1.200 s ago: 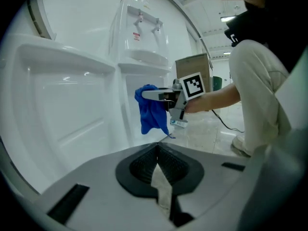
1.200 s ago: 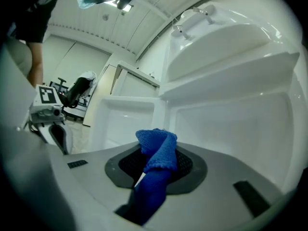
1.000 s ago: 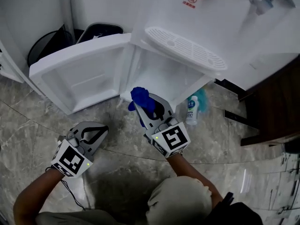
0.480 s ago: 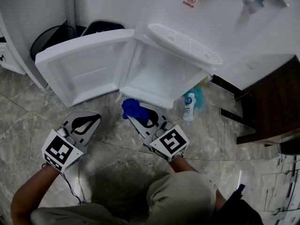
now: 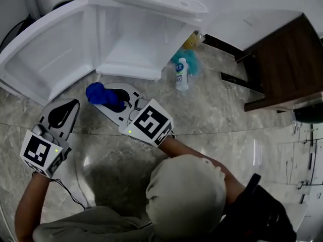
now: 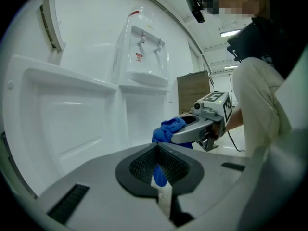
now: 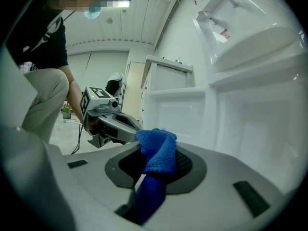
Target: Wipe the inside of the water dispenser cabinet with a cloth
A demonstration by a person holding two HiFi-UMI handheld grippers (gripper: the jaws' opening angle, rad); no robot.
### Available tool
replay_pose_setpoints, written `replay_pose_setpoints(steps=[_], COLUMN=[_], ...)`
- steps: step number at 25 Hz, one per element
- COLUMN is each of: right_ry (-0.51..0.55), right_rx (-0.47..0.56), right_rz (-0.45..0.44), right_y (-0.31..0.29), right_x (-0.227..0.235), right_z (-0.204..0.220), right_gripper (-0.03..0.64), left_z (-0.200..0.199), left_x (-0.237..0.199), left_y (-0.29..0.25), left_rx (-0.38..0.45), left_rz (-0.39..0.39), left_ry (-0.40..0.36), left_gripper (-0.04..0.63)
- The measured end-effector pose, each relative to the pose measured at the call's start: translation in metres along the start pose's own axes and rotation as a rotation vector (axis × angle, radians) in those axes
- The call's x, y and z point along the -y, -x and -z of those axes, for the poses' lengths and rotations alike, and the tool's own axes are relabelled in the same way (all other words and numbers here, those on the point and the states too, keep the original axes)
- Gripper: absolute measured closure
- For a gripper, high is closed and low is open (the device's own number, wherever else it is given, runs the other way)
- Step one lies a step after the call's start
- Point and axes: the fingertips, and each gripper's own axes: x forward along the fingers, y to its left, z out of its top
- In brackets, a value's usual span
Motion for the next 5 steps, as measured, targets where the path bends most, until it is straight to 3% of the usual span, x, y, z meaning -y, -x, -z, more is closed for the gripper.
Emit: replay_pose_setpoints(steps=[5], right_ry=[-0.005], right_rx=[0.006], right_rz=[0.018], right_y=[0.0031], right_x=[0.0058], right_z=[-0.0008], right_gripper=[0.529], left_z=[-0.0044], left_x=[0.0046], left_y=[-0.0072], left_rx=[0.004], left_rz=[0.033], left_ry=[0.003], left_gripper=[0.588])
